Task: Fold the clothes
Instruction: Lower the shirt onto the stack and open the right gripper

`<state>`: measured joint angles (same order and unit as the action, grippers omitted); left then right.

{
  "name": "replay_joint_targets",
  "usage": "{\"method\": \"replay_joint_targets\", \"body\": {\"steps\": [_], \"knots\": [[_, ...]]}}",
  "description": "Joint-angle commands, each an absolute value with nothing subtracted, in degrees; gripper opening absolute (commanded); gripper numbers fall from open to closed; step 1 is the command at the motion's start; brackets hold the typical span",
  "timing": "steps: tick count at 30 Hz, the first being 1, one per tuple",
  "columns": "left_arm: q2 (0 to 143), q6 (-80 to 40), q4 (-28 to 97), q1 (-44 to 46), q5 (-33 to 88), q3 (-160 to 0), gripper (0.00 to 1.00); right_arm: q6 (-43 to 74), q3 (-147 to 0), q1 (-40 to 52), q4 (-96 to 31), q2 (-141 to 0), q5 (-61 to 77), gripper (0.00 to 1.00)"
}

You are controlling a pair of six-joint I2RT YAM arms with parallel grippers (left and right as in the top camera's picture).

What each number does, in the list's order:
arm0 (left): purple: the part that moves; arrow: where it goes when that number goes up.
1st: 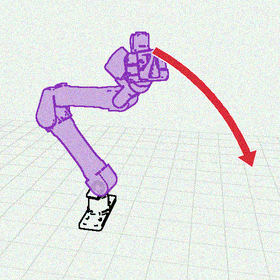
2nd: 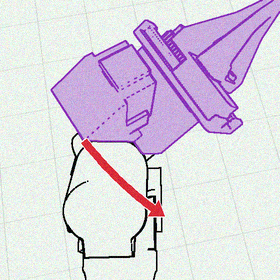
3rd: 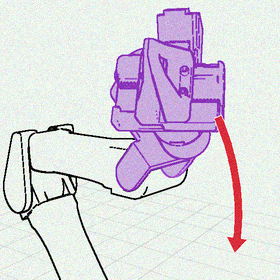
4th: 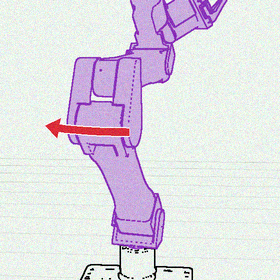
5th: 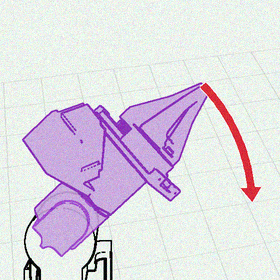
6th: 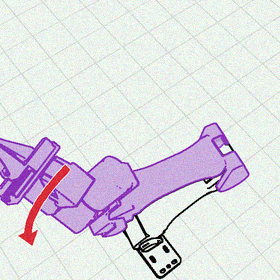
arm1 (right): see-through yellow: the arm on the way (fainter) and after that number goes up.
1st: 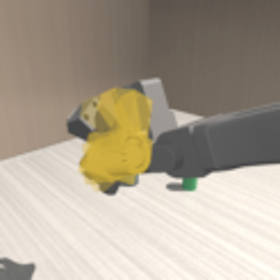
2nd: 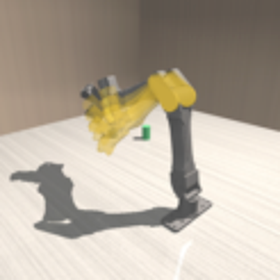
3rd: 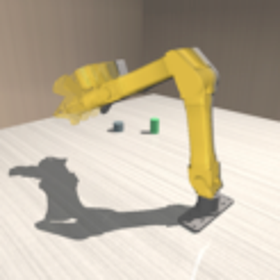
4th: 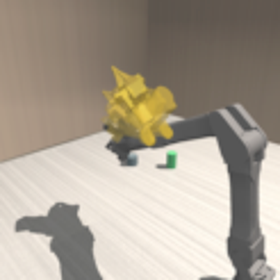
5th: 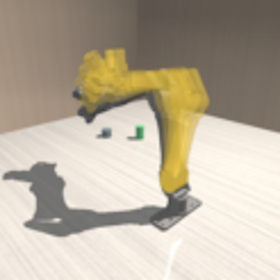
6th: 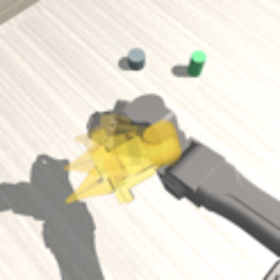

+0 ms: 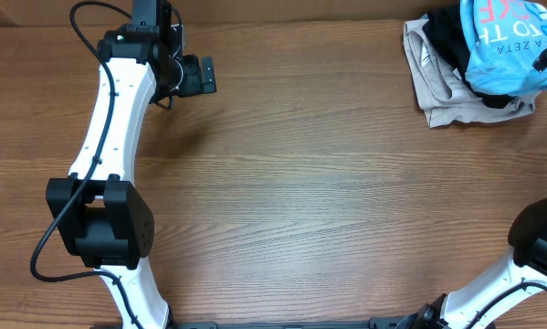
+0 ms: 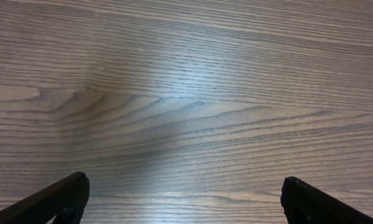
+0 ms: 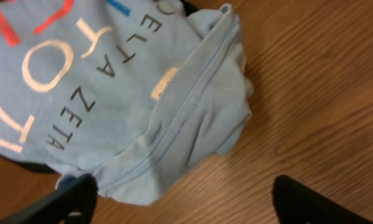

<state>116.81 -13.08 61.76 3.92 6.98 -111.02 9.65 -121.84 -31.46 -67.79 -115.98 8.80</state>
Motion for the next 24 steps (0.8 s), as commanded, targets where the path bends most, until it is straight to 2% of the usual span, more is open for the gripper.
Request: {"method": "replay_joint_targets", "body": {"steps": [1, 2, 3, 4, 8, 9, 11, 12, 15, 24], "knots": [[116.90, -11.55, 61.67, 3.77, 5.50, -110.98, 1.00, 8.69, -123.39, -31.53, -66.76, -114.43, 7.51, 0.70], [116.90, -11.55, 61.67, 3.77, 5.52, -110.98, 1.00, 8.69, -123.39, -31.53, -66.24, -114.43, 7.51, 0.48], [116.90, -11.55, 61.65, 3.77, 5.52, -110.98, 1.00, 8.69, -123.39, -31.46, -64.71, -114.43, 7.53, 0.17], [116.90, -11.57, 61.65, 3.77, 5.52, -111.00, 1.00, 8.69, -123.39, -31.46, -63.66, -114.43, 7.55, 0.10], [116.90, -11.57, 61.60, 3.77, 5.50, -110.98, 1.00, 7.33, -123.39, -30.33, -57.41, -114.56, 7.66, 0.09], [116.90, -11.57, 61.49, 3.77, 5.50, -110.98, 1.00, 6.09, -123.39, -29.71, -55.35, -114.80, 7.73, 0.13], [116.90, -11.57, 61.17, 3.77, 5.50, -111.00, 1.00, 3.29, -123.22, -28.10, -50.57, -115.52, 7.57, 0.36], [116.90, -11.57, 61.06, 3.77, 5.52, -110.98, 1.00, 2.22, -123.07, -27.44, -48.80, -115.94, 7.49, 0.53], [116.90, -11.57, 60.88, 3.77, 5.52, -111.00, 1.00, 0.54, -122.98, -24.53, -41.74, -120.09, 6.57, 0.77], [116.90, -11.57, 60.82, 3.77, 5.28, -111.00, 1.00, -0.01, -122.98, -18.98, -30.68, -137.43, 6.48, 0.85]]}}
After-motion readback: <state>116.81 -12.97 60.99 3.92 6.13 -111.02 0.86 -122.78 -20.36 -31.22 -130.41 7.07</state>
